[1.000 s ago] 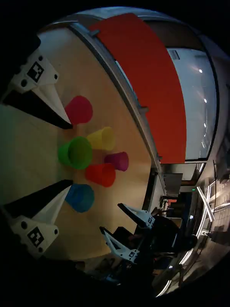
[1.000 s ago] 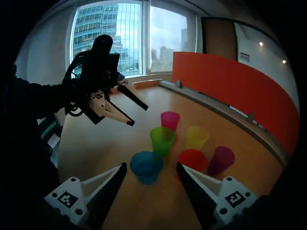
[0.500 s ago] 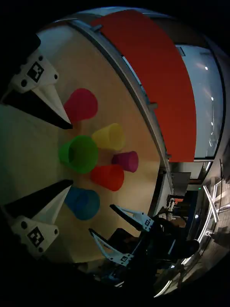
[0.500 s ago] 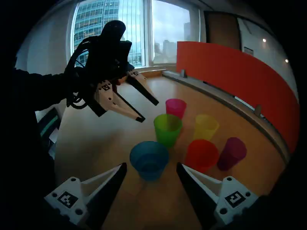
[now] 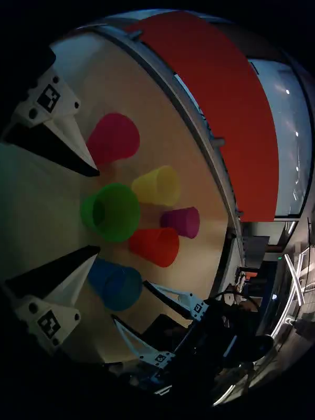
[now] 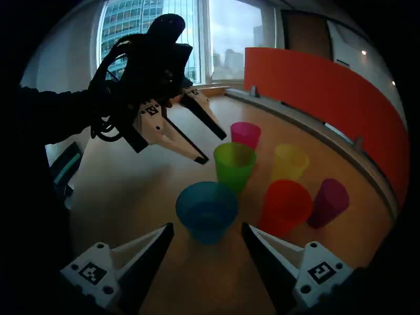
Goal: Pour water
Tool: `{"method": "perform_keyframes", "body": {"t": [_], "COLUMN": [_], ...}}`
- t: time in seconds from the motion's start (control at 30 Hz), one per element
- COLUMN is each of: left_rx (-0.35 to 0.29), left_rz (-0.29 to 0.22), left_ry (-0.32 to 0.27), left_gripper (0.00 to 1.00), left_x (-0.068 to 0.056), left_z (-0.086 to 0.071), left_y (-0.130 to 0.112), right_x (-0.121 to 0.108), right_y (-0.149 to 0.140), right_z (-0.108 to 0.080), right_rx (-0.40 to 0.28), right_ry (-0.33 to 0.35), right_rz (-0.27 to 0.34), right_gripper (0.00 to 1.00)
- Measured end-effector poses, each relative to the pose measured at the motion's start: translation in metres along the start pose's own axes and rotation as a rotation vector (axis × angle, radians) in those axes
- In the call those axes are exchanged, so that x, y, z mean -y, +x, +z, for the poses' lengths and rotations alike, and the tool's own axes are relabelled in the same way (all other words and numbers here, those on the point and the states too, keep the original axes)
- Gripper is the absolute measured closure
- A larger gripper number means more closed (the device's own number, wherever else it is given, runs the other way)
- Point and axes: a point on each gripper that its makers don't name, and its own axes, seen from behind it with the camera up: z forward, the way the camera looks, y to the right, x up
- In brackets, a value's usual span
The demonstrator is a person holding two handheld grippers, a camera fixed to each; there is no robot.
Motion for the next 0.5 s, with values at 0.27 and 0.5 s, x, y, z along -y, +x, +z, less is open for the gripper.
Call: {"method": "perform_keyframes", "body": {"t": [0.27, 0.5], "left_rx": [0.015, 0.020], "left_rz": [0.001, -0.012], "left_ry": [-0.009, -0.014], "left_gripper": [0.02, 0.02], "left_x": [-0.001, -0.001], "left_z": [0.009, 0.019], "left_y": [-0.002, -0.001], "right_x": [-0.003, -0.003], "right_y": [-0.003, -0.002], "right_z": [0.013, 0.025], "right_rx": [0.011, 0.014], "right_ry": [-0.003, 0.003], "right_rz": [0.000, 0.009], "right_gripper": [0.00, 0.00]}}
